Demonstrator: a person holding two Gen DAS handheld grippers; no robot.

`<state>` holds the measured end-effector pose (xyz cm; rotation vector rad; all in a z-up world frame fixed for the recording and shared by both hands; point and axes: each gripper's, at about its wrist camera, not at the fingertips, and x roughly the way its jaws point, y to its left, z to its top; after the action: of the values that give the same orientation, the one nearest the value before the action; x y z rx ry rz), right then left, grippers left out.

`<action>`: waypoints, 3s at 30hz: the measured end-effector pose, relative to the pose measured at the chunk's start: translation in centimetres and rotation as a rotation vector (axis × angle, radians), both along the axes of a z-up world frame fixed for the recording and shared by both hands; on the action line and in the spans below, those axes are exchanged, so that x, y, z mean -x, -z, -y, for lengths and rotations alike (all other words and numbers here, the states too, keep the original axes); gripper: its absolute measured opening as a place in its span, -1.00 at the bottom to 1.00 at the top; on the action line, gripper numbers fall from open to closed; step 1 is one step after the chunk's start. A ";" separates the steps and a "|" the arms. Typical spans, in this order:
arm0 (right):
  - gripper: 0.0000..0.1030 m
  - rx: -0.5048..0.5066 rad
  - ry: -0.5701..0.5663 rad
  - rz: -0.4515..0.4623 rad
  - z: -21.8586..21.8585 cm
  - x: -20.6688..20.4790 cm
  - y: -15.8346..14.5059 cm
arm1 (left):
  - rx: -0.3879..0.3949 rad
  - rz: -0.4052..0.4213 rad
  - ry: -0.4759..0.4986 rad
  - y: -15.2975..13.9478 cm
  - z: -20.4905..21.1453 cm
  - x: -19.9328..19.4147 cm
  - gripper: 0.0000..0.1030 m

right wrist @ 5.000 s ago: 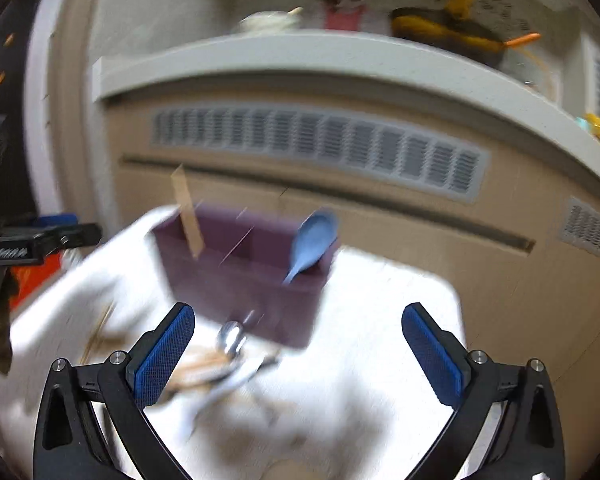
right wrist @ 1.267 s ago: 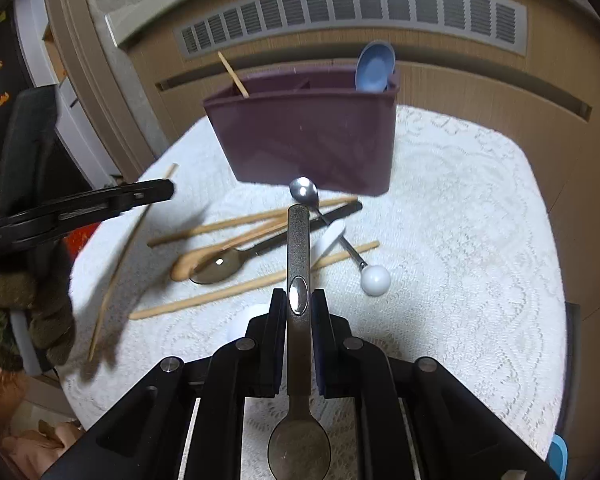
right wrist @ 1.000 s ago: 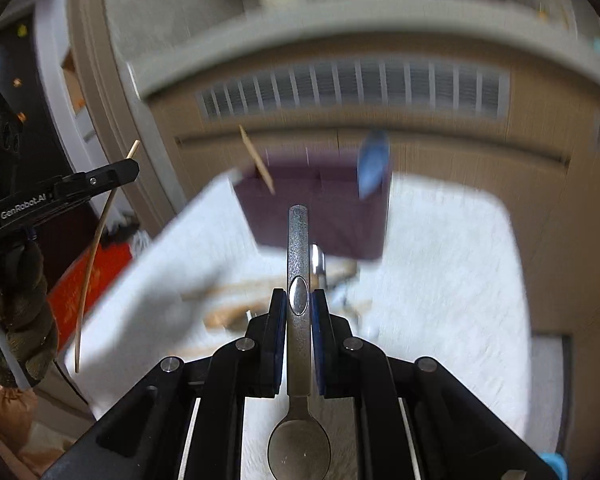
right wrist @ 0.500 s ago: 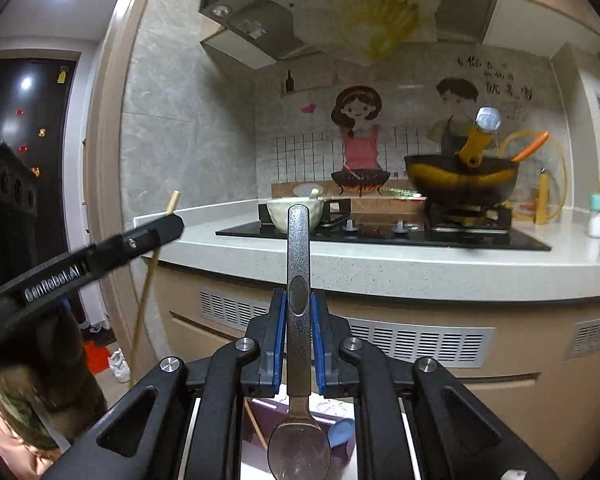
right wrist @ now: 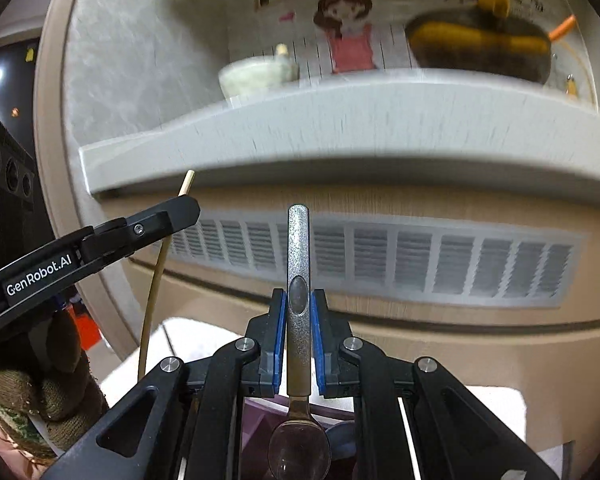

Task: Organize utensils
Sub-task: 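Lift and carry the chopstick and steel spoon over the caddy, then open both grippers, then grasp the light wooden spoon with the left gripper while the right grasps the white plastic spoon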

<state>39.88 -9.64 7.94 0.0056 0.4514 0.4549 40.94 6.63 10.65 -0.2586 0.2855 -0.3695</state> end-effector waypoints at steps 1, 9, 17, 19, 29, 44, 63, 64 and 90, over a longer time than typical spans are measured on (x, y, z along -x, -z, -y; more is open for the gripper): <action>-0.78 0.007 0.000 -0.005 -0.1 -0.2 0.6 | 0.013 -0.010 -0.003 0.8 -0.2 -0.5 -0.89; -0.78 0.072 0.002 -0.027 -1.0 -0.6 4.5 | 0.047 0.022 -0.012 2.3 -1.1 -1.0 -0.89; -0.78 0.080 0.006 -0.011 -1.1 0.1 3.8 | 0.025 0.060 0.012 -0.6 -0.3 -0.6 -0.89; -0.78 0.078 0.010 -0.011 -1.0 0.3 3.7 | 0.000 0.031 0.017 0.0 0.0 -0.4 -0.89; -0.42 0.070 -0.036 -0.110 -0.4 3.5 6.1 | -0.043 -0.212 -0.033 5.6 -1.2 2.9 -0.23; 0.71 0.250 0.144 -0.148 5.2 14.1 7.7 | -0.261 -0.539 0.151 13.2 1.5 12.0 0.34; -0.84 0.226 -0.067 -0.499 -1.3 15.3 14.6 | -0.353 -0.599 0.212 15.0 1.5 16.9 0.17; -0.84 0.224 -0.075 -0.500 -0.9 15.4 14.6 | -0.358 -0.605 0.241 15.0 2.0 16.9 0.12; -0.84 0.057 -0.002 -0.503 6.5 16.8 13.8 | -0.717 -0.783 0.297 17.0 10.3 8.7 -0.74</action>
<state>23.09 -16.09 -5.84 0.0659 0.9584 0.4416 32.21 -3.65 -6.31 0.3703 1.2056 -0.4221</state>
